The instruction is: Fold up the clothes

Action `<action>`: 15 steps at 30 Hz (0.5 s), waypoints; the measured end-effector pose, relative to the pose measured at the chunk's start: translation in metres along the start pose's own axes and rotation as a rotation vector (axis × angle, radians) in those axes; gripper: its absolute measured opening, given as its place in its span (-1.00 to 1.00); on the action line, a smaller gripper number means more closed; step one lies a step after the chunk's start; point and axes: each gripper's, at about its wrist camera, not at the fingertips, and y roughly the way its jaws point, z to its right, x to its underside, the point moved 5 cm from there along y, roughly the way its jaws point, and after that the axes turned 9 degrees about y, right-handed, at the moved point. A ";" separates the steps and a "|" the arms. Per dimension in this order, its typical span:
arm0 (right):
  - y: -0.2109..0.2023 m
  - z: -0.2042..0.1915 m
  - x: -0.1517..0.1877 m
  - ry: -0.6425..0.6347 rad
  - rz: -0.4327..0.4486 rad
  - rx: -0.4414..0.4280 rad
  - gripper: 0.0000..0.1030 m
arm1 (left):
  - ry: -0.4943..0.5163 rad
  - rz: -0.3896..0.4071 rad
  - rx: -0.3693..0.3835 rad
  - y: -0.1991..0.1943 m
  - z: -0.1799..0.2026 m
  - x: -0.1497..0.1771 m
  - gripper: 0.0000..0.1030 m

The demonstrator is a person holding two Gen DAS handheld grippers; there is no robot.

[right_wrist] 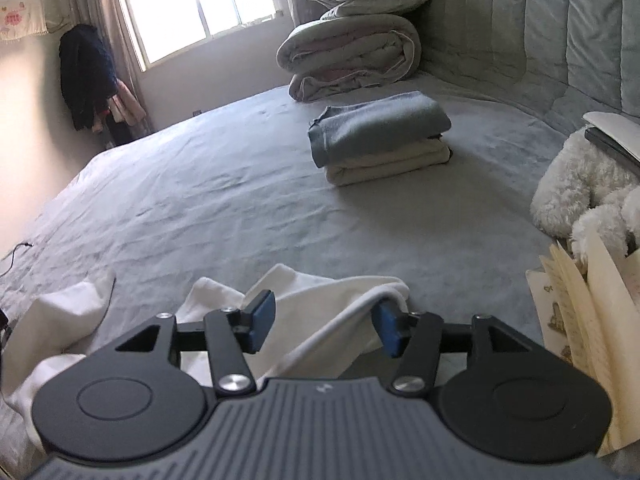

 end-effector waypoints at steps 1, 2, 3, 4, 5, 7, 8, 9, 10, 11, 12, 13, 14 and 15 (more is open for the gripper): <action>0.001 -0.001 -0.001 -0.002 0.003 0.002 0.12 | 0.012 -0.010 0.022 0.004 0.003 0.001 0.14; 0.001 -0.002 -0.002 -0.007 0.008 0.009 0.12 | 0.020 -0.028 0.042 0.009 0.005 0.003 0.16; 0.002 -0.002 -0.003 -0.011 0.013 0.016 0.12 | 0.019 -0.068 0.060 0.017 0.007 0.006 0.18; 0.002 -0.002 -0.004 -0.010 0.016 0.022 0.12 | 0.015 -0.105 0.074 0.025 0.008 0.009 0.18; 0.003 -0.001 -0.006 -0.006 0.017 0.025 0.12 | 0.008 -0.127 0.073 0.032 0.008 0.011 0.18; 0.003 0.000 -0.008 0.005 0.017 0.018 0.12 | 0.007 -0.153 0.054 0.042 0.006 0.013 0.19; 0.003 0.001 -0.009 0.008 0.017 0.014 0.15 | 0.009 -0.165 0.045 0.047 0.005 0.013 0.19; 0.003 0.001 -0.009 0.008 0.017 0.010 0.19 | 0.009 -0.181 0.036 0.052 0.003 0.013 0.22; 0.003 0.002 -0.010 0.007 0.018 0.008 0.20 | 0.003 -0.206 0.025 0.057 0.001 0.014 0.24; 0.003 0.003 -0.011 0.007 0.017 0.010 0.20 | -0.006 -0.235 0.010 0.062 -0.003 0.017 0.24; 0.003 0.003 -0.012 0.006 0.017 0.012 0.20 | -0.016 -0.257 -0.006 0.065 -0.007 0.018 0.24; 0.002 0.004 -0.012 0.006 0.015 0.014 0.20 | -0.023 -0.273 -0.019 0.067 -0.011 0.020 0.24; 0.003 0.005 -0.013 0.009 0.013 0.013 0.20 | -0.030 -0.288 -0.031 0.069 -0.014 0.022 0.24; 0.003 0.006 -0.013 0.011 0.010 0.012 0.20 | -0.034 -0.298 -0.036 0.070 -0.016 0.024 0.23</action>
